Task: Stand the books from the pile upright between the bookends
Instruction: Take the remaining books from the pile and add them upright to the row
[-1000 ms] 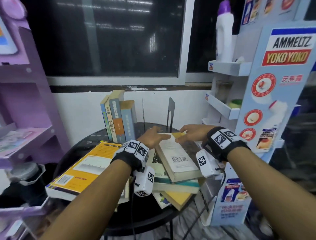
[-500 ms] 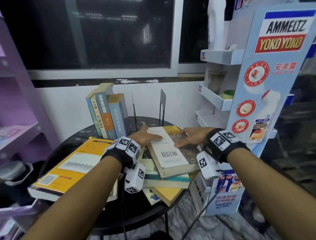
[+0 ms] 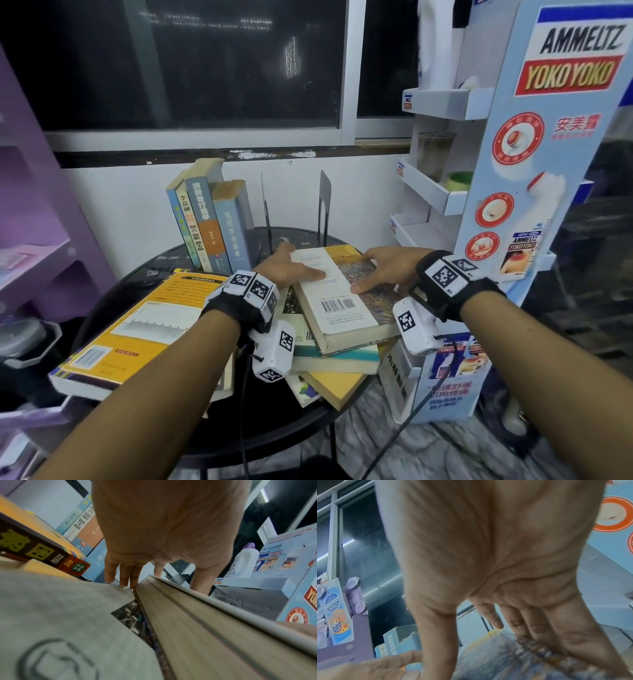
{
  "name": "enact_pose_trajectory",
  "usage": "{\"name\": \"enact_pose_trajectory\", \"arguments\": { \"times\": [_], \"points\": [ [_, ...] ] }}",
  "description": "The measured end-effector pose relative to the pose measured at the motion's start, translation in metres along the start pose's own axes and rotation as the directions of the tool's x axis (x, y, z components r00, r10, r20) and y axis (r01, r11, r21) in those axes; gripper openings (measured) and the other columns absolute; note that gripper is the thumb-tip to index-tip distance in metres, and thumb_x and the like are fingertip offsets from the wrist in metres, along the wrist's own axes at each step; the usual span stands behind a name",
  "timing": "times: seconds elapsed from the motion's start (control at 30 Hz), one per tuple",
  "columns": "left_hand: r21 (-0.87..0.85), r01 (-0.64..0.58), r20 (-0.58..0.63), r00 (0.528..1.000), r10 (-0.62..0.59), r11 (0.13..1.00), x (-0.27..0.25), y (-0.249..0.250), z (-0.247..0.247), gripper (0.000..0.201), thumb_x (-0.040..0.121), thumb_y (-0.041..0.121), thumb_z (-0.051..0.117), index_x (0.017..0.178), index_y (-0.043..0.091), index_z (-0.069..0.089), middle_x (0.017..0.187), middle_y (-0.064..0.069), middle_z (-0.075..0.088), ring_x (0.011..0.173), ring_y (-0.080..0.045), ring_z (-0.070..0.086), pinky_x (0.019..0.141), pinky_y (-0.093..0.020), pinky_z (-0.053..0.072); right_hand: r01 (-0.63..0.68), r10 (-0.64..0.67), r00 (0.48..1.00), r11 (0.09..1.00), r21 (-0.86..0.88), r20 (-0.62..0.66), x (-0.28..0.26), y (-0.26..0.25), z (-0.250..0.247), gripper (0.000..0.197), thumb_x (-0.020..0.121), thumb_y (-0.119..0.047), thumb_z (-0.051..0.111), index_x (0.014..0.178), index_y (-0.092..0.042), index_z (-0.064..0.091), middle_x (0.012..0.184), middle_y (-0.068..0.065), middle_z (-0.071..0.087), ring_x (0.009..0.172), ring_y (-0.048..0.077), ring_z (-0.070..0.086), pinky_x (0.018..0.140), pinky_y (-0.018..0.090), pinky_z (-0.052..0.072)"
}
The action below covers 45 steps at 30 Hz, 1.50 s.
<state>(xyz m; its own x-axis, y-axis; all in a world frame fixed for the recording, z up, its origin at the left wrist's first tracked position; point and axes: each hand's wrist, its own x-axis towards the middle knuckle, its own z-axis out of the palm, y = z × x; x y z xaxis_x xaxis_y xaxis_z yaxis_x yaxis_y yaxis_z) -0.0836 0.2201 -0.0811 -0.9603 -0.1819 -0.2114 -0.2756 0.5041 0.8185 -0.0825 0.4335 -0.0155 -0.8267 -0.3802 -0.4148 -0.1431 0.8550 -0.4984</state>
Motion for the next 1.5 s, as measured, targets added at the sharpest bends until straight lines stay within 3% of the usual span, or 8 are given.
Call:
{"name": "enact_pose_trajectory", "arguments": {
  "times": [0.17, 0.47, 0.77, 0.97, 1.13, 1.3, 1.43, 1.5],
  "points": [
    [-0.042, -0.024, -0.018, 1.000, 0.024, 0.999, -0.001, 0.000, -0.002, 0.091, 0.073, 0.021, 0.083, 0.143, 0.015, 0.026, 0.119, -0.004, 0.056, 0.102, -0.021, 0.059, 0.090, -0.032, 0.047, 0.024, -0.026, 0.999, 0.999, -0.039, -0.043, -0.002, -0.001, 0.000, 0.072, 0.080, -0.031, 0.076, 0.141, -0.012, 0.042, 0.126, 0.008, 0.059, 0.115, 0.027, 0.057, 0.091, 0.038, 0.048],
    [-0.137, -0.090, -0.096, 0.992, 0.078, 0.986, -0.002, 0.000, -0.007, 0.098, 0.060, 0.017, 0.090, 0.138, 0.018, 0.031, 0.124, -0.006, 0.059, 0.112, -0.026, 0.058, 0.102, -0.044, 0.045, 0.072, -0.074, 0.987, 0.997, -0.020, -0.142, -0.003, -0.004, 0.000, 0.087, 0.073, -0.030, 0.083, 0.146, -0.015, 0.038, 0.135, 0.008, 0.056, 0.120, 0.028, 0.055, 0.101, 0.044, 0.045],
    [-0.200, -0.232, -0.150, 0.967, 0.204, 0.952, -0.020, 0.011, -0.024, 0.095, 0.061, 0.004, 0.087, 0.136, 0.022, 0.031, 0.128, -0.010, 0.054, 0.112, -0.027, 0.057, 0.093, -0.041, 0.050, 0.167, -0.160, 0.946, 0.986, 0.003, -0.281, -0.002, -0.009, 0.003, 0.097, 0.062, -0.034, 0.090, 0.143, -0.025, 0.037, 0.131, -0.001, 0.058, 0.114, 0.022, 0.058, 0.097, 0.038, 0.047],
    [-0.133, -0.418, -0.303, 0.880, 0.365, 0.899, -0.037, 0.034, -0.042, 0.099, 0.057, 0.000, 0.088, 0.135, 0.026, 0.034, 0.129, -0.004, 0.045, 0.110, -0.022, 0.054, 0.081, -0.036, 0.055, 0.260, -0.214, 0.881, 0.964, 0.056, -0.423, -0.001, -0.018, 0.003, 0.102, 0.050, -0.039, 0.094, 0.132, -0.031, 0.034, 0.120, -0.002, 0.059, 0.109, 0.022, 0.057, 0.083, 0.038, 0.052],
    [-0.096, -0.512, -0.378, 0.812, 0.445, 0.854, -0.045, 0.047, -0.054, 0.103, 0.050, 0.000, 0.090, 0.122, 0.048, 0.034, 0.130, -0.001, 0.041, 0.118, -0.026, 0.049, 0.089, -0.050, 0.054, 0.318, -0.229, 0.795, 0.946, 0.066, -0.562, 0.010, -0.029, 0.008, 0.149, 0.019, -0.060, 0.089, 0.145, -0.035, 0.014, 0.129, 0.007, 0.051, 0.120, 0.028, 0.051, 0.101, 0.050, 0.044],
    [-0.149, -0.596, -0.401, 0.766, 0.503, 0.789, -0.048, 0.042, -0.057, 0.101, 0.059, -0.010, 0.083, 0.134, 0.036, 0.033, 0.132, 0.000, 0.044, 0.110, -0.017, 0.054, 0.078, -0.038, 0.059, 0.349, -0.230, 0.730, 0.935, 0.063, -0.644, 0.013, -0.033, 0.018, 0.136, 0.045, -0.032, 0.097, 0.149, -0.030, 0.010, 0.134, 0.012, 0.041, 0.125, 0.030, 0.044, 0.103, 0.045, 0.040],
    [-0.200, -0.617, -0.401, 0.760, 0.511, 0.761, -0.047, 0.041, -0.056, 0.100, 0.064, -0.011, 0.080, 0.137, 0.035, 0.029, 0.127, -0.001, 0.049, 0.101, -0.009, 0.057, 0.071, -0.027, 0.058, 0.395, -0.253, 0.673, 0.917, 0.049, -0.695, 0.020, -0.029, 0.027, 0.139, 0.044, -0.034, 0.097, 0.150, -0.029, 0.007, 0.132, 0.009, 0.042, 0.123, 0.026, 0.045, 0.102, 0.042, 0.042],
    [-0.289, -0.600, -0.398, 0.784, 0.477, 0.745, -0.045, 0.041, -0.055, 0.095, 0.066, -0.001, 0.082, 0.135, 0.039, 0.029, 0.127, -0.004, 0.052, 0.103, -0.015, 0.061, 0.078, -0.035, 0.059, 0.422, -0.281, 0.654, 0.906, 0.030, -0.703, 0.023, -0.027, 0.029, 0.138, 0.043, -0.038, 0.096, 0.149, -0.031, 0.008, 0.131, 0.006, 0.044, 0.123, 0.024, 0.045, 0.102, 0.044, 0.042]
  ]
}}
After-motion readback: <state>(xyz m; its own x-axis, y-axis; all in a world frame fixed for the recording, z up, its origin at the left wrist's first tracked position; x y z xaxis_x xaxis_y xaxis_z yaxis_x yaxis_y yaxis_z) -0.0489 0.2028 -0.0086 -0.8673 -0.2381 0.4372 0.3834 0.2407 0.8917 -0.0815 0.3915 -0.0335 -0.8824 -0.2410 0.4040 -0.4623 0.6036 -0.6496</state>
